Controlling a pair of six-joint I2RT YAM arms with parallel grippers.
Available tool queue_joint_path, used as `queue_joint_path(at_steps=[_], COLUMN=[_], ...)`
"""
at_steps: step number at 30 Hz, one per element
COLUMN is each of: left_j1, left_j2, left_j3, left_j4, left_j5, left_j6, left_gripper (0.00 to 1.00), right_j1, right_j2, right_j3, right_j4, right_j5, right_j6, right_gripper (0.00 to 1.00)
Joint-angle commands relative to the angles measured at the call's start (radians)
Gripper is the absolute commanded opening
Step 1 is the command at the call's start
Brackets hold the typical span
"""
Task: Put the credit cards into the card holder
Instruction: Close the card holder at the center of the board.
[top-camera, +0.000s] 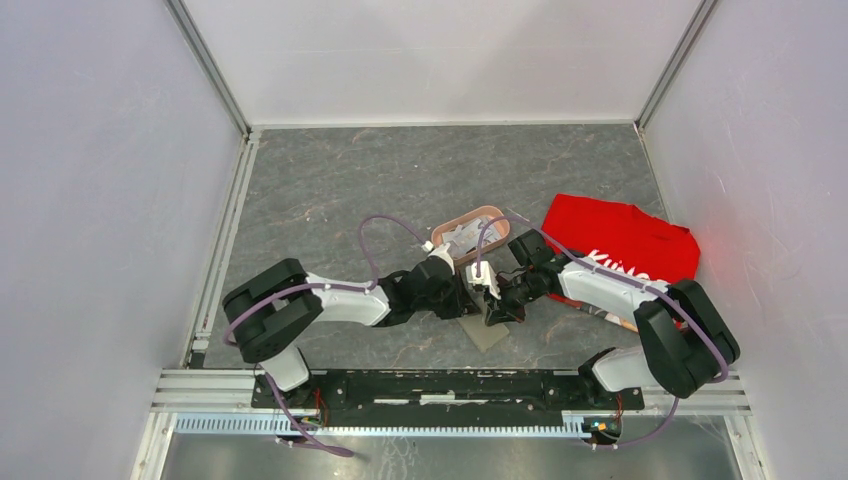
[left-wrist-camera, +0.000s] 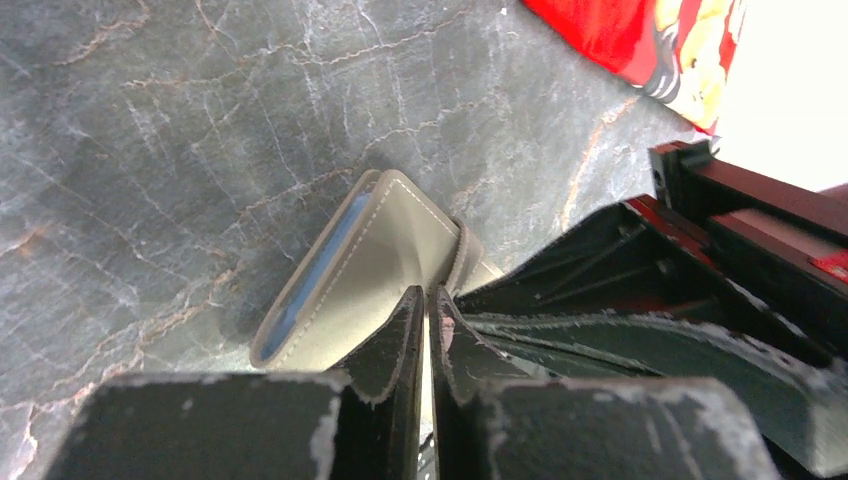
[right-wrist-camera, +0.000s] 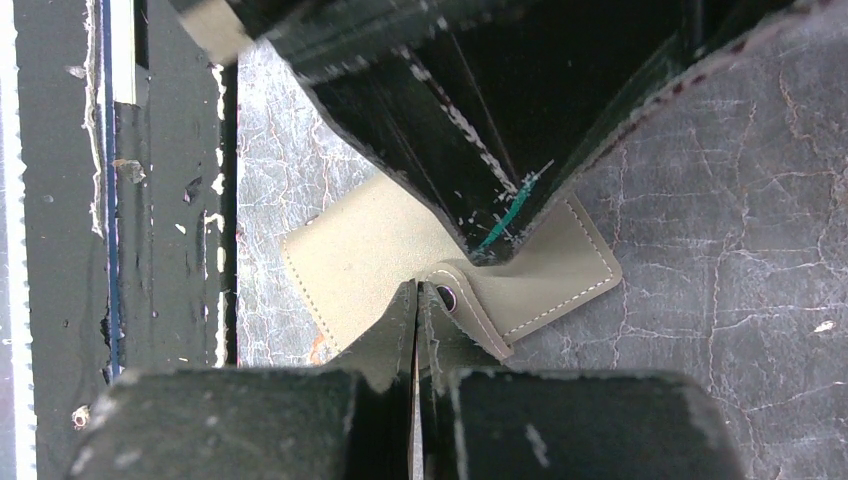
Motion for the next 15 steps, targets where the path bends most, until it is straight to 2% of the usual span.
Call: queue_joint_path(at_steps=[1,6,15], left_j1=[0.000,0.000,-0.001], left_j2=[-0.087,-0.115,-0.021], left_j3=[-0.025,-0.056,-0.062], left_j4=[0.029,0.088,0.207], left_j5=[0.004,0.036,0.115], left_j6=[0.032,0.024,-0.013], left_gripper=[0.12,0.12,0.05], right_j1=[0.004,0.005,0.004], right_j2=[0.015,0.014,0.018], right_j3=[0.023,0.025,0.028], right_j4=[0.004,0.003,0.000], right_j5=[0.014,0.011,0.011], right_j6=[-0.010,-0.009,-0.009], right_gripper=[0.00,0.00,0.00])
